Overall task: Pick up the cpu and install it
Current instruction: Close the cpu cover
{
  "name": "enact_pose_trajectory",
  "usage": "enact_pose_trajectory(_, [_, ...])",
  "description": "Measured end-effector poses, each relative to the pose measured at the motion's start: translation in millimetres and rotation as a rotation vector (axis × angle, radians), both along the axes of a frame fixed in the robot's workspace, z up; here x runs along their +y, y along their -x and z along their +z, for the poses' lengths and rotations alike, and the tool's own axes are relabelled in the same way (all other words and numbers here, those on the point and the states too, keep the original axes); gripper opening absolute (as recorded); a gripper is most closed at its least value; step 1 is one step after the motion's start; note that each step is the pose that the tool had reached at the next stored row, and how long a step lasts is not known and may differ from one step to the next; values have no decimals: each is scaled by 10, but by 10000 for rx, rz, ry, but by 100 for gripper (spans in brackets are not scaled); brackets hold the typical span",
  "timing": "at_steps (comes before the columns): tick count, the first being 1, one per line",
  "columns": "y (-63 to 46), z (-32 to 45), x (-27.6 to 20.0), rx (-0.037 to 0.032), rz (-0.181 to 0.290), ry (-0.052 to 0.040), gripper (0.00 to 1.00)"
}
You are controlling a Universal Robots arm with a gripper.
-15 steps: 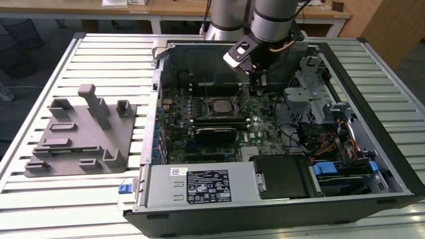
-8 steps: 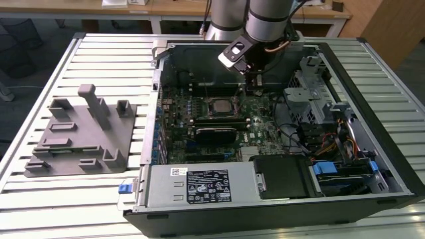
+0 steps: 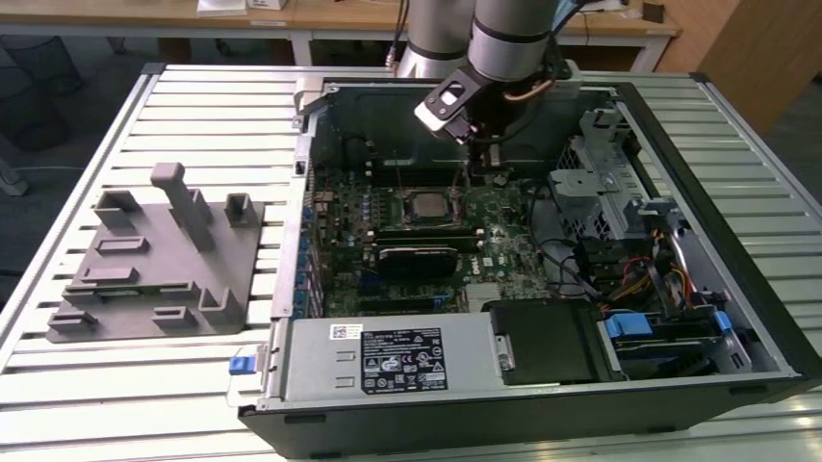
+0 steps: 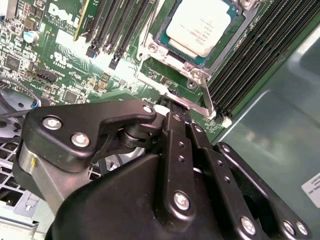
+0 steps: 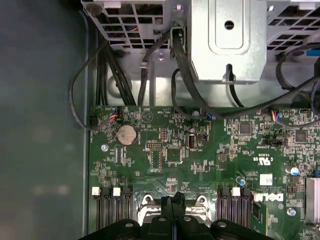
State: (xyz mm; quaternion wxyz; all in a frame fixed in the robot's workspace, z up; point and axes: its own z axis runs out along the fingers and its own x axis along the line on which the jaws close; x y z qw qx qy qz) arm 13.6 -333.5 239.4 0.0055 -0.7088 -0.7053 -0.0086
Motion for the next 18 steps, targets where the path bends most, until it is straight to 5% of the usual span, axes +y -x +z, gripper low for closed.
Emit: enact_pose_trajectory(18, [206, -45, 0, 0, -1, -1, 11])
